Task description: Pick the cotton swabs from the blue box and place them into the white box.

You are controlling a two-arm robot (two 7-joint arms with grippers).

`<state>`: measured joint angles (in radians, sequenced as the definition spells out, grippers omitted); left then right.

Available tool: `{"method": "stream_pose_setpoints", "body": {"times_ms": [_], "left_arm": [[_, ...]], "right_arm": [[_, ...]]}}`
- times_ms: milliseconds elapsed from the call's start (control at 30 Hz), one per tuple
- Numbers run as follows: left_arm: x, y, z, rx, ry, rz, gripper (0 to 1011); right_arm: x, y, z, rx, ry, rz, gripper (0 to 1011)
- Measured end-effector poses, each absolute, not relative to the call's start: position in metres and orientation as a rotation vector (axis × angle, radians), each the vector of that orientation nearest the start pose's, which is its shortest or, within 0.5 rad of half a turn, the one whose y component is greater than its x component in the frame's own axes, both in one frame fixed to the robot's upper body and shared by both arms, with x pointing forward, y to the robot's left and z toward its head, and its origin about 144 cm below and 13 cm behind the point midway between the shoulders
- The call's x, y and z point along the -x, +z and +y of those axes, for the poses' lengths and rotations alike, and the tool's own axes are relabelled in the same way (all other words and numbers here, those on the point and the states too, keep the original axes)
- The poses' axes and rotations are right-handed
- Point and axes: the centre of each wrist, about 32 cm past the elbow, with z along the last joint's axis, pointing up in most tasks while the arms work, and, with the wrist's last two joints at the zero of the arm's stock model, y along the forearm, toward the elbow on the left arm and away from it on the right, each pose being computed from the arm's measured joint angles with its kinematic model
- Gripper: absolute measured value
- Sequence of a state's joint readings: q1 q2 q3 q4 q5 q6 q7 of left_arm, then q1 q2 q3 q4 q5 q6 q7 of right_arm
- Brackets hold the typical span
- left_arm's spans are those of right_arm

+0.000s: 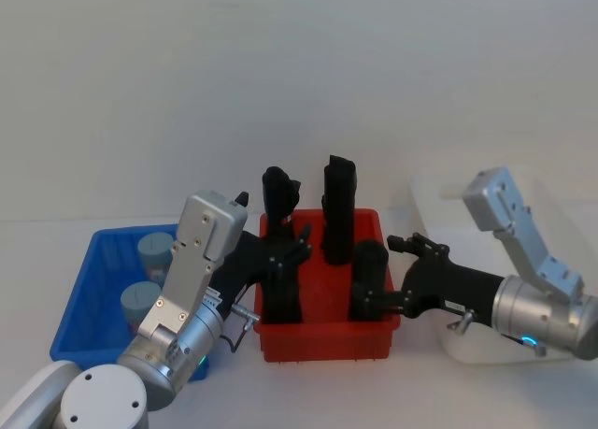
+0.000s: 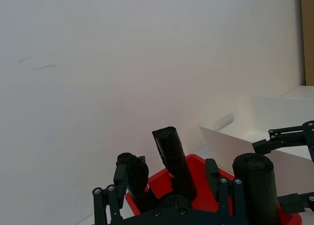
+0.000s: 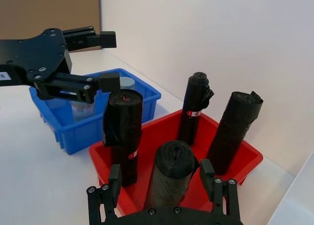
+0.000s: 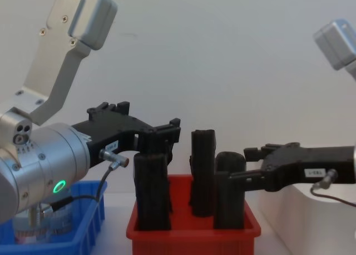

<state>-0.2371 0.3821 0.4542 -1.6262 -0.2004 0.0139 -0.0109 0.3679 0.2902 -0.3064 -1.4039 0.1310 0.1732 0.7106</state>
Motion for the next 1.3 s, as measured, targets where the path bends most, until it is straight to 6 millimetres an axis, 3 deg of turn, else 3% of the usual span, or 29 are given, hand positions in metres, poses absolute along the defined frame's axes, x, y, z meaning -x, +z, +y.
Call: {"method": "stream_pose_setpoints", "body": {"times_ms": [733, 1300], "left_arm": [[-0.492, 1.204, 0.198, -0.061, 1.124, -0.268, 1004], [-0.492, 1.204, 0.198, -0.061, 1.124, -0.268, 1004]], "right_arm": [[-0.558, 1.203, -0.21, 0.238, -0.733, -0.091, 1002], [-0.564, 1.194, -0.201, 0.239, -0.774, -0.026, 999]]}}
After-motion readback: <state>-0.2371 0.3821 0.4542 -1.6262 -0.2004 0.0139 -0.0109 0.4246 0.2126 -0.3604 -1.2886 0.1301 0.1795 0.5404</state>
